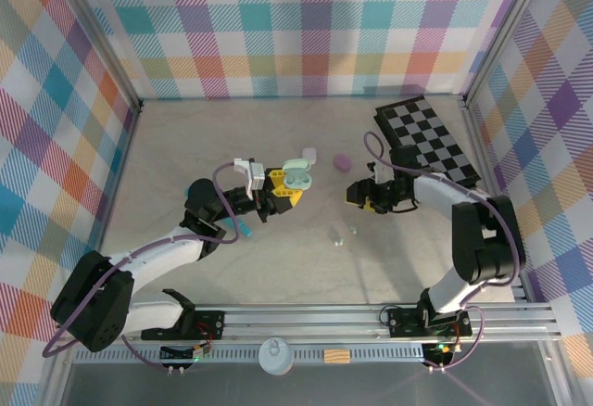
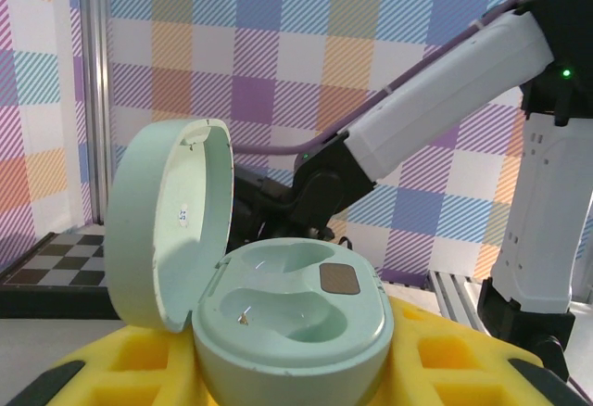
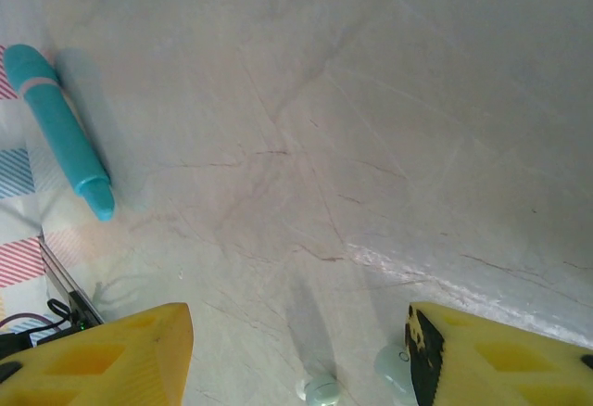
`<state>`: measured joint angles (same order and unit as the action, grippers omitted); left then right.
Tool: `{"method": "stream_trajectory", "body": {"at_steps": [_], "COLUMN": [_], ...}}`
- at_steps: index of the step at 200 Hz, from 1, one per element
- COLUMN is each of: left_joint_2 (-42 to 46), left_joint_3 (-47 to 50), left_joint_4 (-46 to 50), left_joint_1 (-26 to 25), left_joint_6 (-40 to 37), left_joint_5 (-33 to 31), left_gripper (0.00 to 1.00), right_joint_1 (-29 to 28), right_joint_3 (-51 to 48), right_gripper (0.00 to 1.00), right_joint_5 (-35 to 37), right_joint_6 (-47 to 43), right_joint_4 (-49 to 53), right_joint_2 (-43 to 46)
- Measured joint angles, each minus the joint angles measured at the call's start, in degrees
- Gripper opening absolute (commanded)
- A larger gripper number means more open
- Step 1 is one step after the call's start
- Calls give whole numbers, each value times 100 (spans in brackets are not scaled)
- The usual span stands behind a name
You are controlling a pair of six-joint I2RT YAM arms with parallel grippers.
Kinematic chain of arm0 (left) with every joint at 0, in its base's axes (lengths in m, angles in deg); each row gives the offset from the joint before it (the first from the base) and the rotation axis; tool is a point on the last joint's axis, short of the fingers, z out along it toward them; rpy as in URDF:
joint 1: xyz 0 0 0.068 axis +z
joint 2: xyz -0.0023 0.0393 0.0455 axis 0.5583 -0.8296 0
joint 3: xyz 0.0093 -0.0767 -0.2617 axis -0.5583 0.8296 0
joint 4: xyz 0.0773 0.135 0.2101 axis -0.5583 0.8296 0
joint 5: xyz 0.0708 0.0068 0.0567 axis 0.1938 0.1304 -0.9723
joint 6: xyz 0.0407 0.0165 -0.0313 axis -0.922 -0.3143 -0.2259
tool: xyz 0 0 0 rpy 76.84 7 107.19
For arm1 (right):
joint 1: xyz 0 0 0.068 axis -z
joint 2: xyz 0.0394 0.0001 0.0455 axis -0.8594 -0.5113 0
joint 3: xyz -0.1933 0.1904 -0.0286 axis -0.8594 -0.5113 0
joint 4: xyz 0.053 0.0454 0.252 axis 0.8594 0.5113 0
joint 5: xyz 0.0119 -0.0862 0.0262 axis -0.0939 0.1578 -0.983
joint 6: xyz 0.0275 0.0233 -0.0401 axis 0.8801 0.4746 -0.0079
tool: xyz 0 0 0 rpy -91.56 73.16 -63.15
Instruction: Insert the wireless bluetooth earbuds into the charging case
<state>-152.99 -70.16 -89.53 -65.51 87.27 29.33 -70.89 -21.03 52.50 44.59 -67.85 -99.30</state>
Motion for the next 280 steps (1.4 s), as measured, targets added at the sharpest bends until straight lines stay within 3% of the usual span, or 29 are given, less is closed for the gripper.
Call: {"method": "stream_trajectory", "body": {"at_steps": [112, 150, 280], "left_joint_2": [-2, -2, -315], "left_joint_3": [0, 0, -9], "left_joint_4": [-249, -275, -470], "left_joint_1": [103, 103, 210], "left_joint_6": [151, 153, 343], "left_joint_5": [46, 81, 260], "left_gripper": [31, 31, 31], "right_joint_1": [2, 0, -195], "right_joint_3": [-319, -345, -789], "right_gripper": [62, 57, 54], "right_joint_5": [-210, -236, -299], "right_joint_6": [-127, -201, -260], "right_joint_4": [-256, -260, -203], "right_joint_2": [-398, -531, -107]}}
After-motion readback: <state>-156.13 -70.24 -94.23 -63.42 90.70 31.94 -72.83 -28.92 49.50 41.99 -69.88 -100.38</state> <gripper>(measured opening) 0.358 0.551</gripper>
